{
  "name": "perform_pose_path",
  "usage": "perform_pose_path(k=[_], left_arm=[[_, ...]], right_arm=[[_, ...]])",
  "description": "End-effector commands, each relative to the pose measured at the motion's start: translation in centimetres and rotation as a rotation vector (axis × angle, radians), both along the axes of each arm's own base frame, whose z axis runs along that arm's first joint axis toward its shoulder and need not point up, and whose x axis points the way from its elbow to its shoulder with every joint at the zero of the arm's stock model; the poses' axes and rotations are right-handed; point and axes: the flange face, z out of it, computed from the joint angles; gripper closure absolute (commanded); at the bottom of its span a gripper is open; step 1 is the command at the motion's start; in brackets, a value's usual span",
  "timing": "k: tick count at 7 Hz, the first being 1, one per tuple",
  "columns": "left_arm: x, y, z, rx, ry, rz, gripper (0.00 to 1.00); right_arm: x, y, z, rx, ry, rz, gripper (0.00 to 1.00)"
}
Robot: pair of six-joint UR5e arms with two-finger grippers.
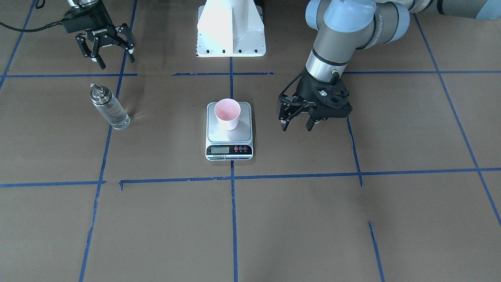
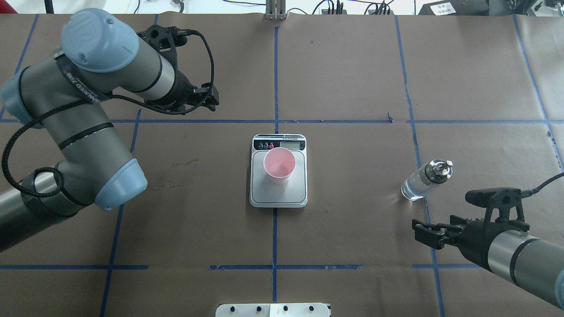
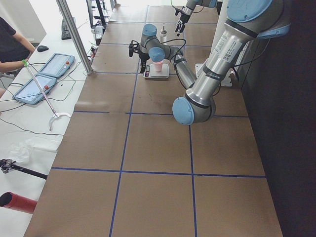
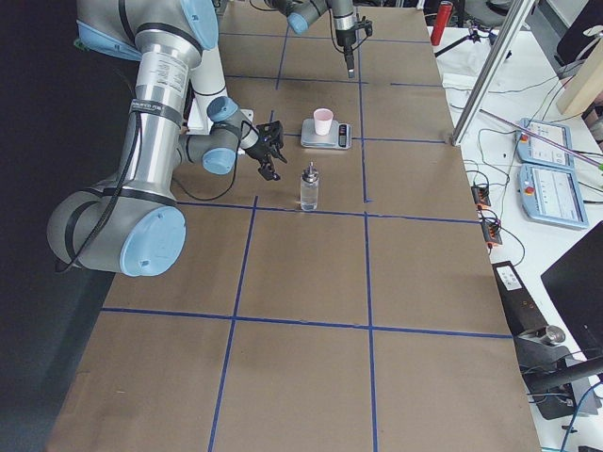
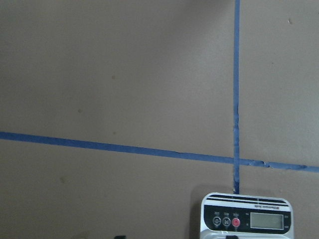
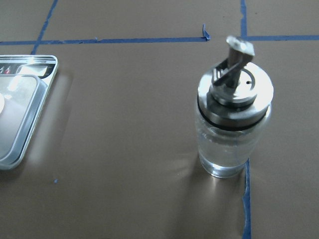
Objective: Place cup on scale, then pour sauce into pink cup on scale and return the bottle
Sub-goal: 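Close the right gripper around the glass sauce bottle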
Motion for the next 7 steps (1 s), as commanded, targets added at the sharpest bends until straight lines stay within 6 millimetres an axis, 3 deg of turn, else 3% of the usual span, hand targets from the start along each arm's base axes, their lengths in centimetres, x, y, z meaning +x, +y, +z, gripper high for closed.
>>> perform_pose_path(k=[1,3,4,7], left_arm=[[-0.5,-0.7,1.7,0.05,-0.049,0.021,0.24],[-1.0,-1.4,2.2,0.085,-0.082,0.009,0.24],[-1.7,-1.6,4.7,0.1,-0.132,0.015,0.24],[-2.3,-2.3,5.7,0.121,-0.16,0.029,0.23]], right_arm=[[-2.1,1.5,1.4,0.164,0.017,0.208,0.02],[-2.5,1.6,3.5,0.304,0.073,0.333,0.0],[-3.2,1.7,6.0,0.376,0.106,0.403,0.01],[-3.6,2.2,9.9,0.443,0.038,0.492,0.01]])
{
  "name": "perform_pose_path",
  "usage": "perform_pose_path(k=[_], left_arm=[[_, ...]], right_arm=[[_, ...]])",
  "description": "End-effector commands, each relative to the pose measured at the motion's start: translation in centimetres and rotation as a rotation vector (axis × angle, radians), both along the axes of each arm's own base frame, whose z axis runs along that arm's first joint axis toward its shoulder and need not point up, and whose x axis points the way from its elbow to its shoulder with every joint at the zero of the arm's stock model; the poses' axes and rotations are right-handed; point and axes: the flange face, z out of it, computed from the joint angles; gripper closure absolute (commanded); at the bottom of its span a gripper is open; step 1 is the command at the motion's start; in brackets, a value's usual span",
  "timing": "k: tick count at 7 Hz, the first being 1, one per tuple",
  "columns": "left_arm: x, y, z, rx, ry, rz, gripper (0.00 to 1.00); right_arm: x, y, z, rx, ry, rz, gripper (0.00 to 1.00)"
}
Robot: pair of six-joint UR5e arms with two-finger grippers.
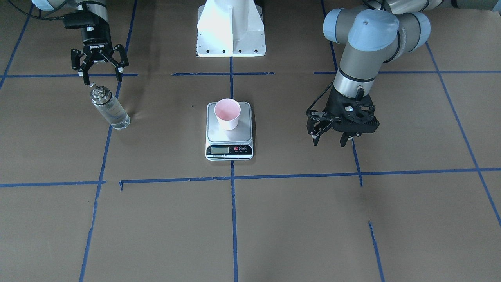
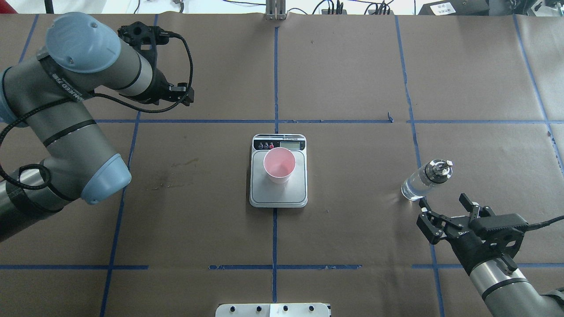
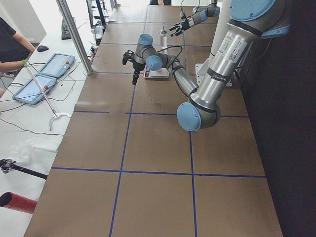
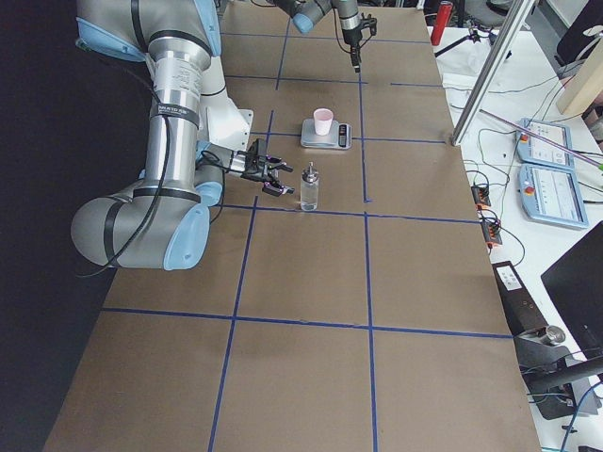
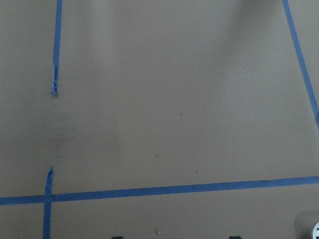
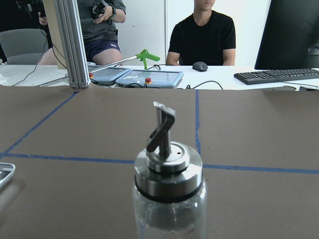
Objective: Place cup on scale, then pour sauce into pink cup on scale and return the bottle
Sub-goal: 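Close the right gripper around the glass sauce bottle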
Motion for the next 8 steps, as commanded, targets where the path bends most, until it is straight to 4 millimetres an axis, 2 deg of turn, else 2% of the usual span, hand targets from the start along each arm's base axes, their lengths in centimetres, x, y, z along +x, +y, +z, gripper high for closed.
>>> perform_pose_path(k=[1,2,3,4,6,8], left_arm=[[0.0,0.0,0.4,-0.001,-0.007,0.002,0.23],[0.1,0.0,0.4,-0.003,-0.006,0.002,0.21],[0.2,0.0,0.3,-0.006,-0.004,0.001,0.21],[0.1,0.0,0.0,-0.005,0.0,-0.001,0.21],[0.1,0.1,0.3,-0.007,-0.002,-0.001,0.21],[0.2,0.1,0.3,-0.008,-0.003,0.001,0.2]], right_arm=[[-1.1,0.1,0.7,0.034,-0.035,0.036,0.02],[-1.5,0.1,2.2,0.043,-0.008,0.044,0.01],[-2.5,0.2,2.1,0.044,-0.011,0.043,0.01],[-2.5,0.1,3.1,0.047,0.012,0.045,0.01],[-2.7,0.1,3.4,0.047,0.027,0.04,0.01],[-2.4,-0.9,3.9,0.051,0.052,0.059,0.01]])
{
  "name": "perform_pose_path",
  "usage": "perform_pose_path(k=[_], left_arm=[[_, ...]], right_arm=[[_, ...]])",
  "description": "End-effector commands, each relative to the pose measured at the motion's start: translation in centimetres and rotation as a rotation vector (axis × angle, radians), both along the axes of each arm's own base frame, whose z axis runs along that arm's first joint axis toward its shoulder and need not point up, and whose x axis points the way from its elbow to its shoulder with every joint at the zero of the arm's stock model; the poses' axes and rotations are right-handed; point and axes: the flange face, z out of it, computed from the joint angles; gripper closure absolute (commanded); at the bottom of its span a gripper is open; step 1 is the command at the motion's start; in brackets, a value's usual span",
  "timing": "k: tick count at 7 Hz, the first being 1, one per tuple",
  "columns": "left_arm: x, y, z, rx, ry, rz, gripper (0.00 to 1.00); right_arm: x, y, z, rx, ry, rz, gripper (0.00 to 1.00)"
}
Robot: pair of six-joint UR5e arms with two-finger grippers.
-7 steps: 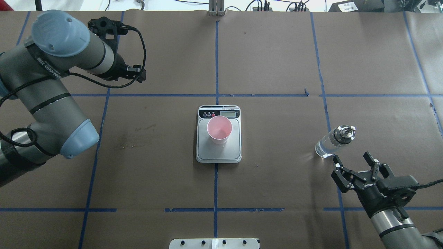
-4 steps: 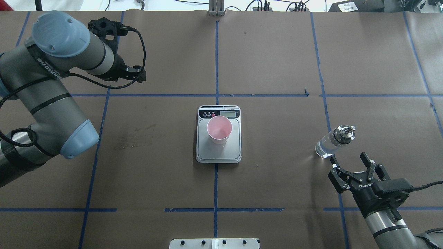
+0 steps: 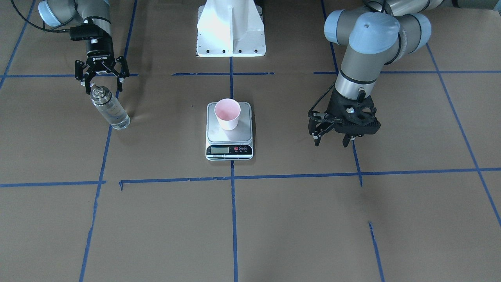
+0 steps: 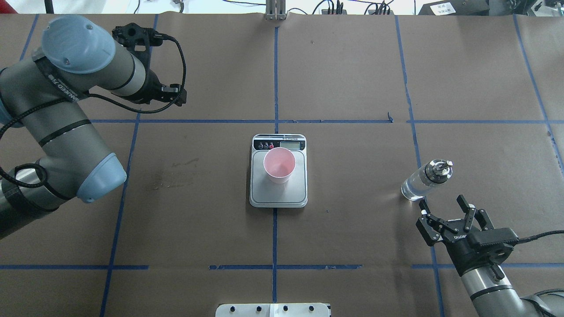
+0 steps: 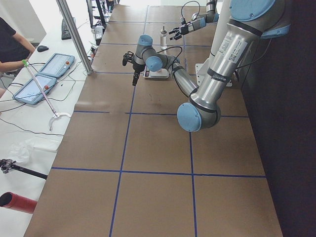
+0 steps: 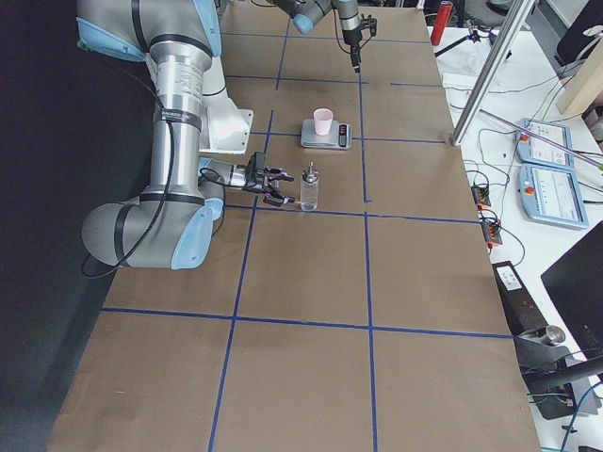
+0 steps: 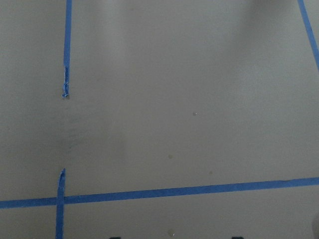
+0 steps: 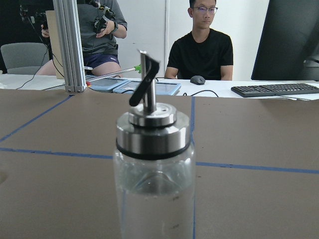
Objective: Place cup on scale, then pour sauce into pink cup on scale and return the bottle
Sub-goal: 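Close the right gripper around the glass sauce bottle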
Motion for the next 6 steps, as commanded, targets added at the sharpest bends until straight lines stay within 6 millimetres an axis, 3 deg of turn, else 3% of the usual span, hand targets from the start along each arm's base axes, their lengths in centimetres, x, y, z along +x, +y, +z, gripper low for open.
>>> perform_pose_path(k=[1,3,6], left_arm=[[0.0,0.1,-0.1,-0.001,0.004,-0.002,0.2],[0.0,0.0,-0.3,-0.001,0.005,-0.003,0.19],[0.0,0.1,-0.5,0.0,0.008,-0.004,0.19]], right_arm=[[0.1,-0.9,0.3,0.002,0.016,0.02,0.01],[-1.3,-1.6,-0.3,-0.01,0.015,0.015,0.01],[-1.0,-2.8,-0.1,-0.037,0.017,0.015,0.01]])
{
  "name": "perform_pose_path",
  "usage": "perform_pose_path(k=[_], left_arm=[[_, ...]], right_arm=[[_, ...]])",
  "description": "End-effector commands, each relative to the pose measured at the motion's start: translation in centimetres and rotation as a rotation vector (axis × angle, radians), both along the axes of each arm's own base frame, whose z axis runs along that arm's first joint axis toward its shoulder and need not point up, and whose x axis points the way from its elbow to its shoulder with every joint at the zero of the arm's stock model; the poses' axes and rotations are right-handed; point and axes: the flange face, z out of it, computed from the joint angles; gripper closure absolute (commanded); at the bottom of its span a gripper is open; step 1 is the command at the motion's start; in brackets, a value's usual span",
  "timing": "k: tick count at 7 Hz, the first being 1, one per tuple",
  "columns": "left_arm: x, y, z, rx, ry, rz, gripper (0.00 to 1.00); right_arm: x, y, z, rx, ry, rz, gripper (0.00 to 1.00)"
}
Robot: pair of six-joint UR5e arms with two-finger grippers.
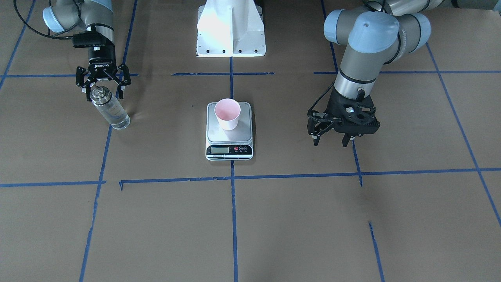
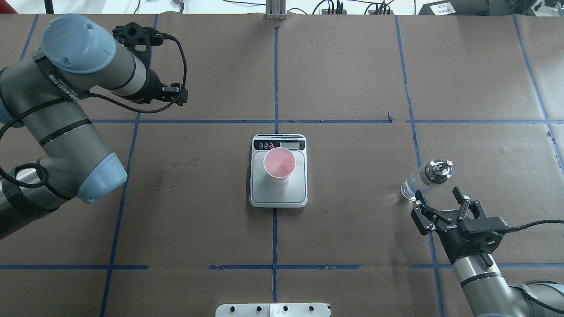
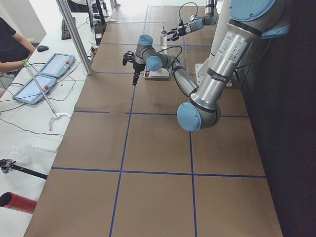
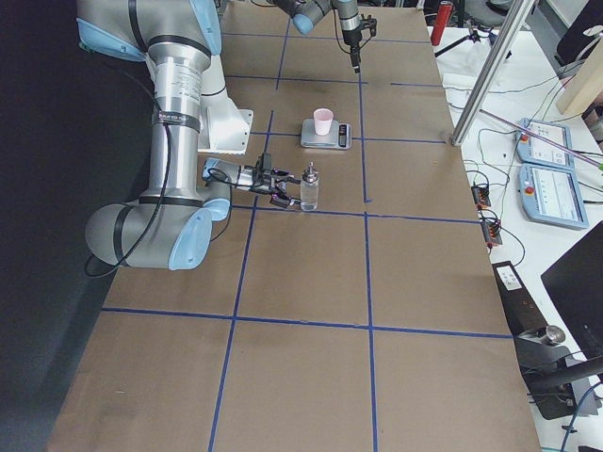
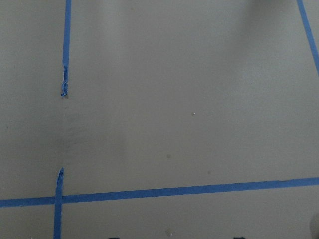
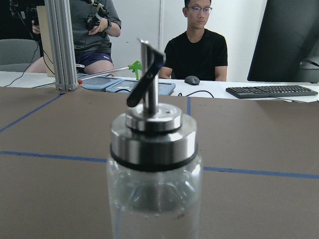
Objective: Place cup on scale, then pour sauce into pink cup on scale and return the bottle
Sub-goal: 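Lift the sauce bottle with the right gripper and carry it toward the scale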
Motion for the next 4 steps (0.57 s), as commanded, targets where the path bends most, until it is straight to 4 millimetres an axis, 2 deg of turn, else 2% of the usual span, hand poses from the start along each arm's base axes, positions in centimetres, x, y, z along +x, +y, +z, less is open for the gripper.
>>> perform_pose_path(k=[1,2,3,4], left_arm=[[-0.1,0.1,-0.1,0.001,0.003,-0.002,0.18],[-0.1,0.1,-0.3,0.002,0.004,-0.002,0.18],[-0.1,0.1,-0.2,0.001,0.003,-0.002,0.18],[-0.2,0.1,-0.2,0.001,0.003,-0.003,0.18]], right_arm=[[0.2,-0.9,0.5,-0.02,0.008,0.001,0.01],[0.0,-0.9,0.4,-0.027,0.004,-0.007,0.01],[-1.1,-1.0,-0.3,-0.026,-0.015,-0.006,0.01],[-3.4,-1.3,-0.7,-0.019,-0.012,-0.004,0.01]])
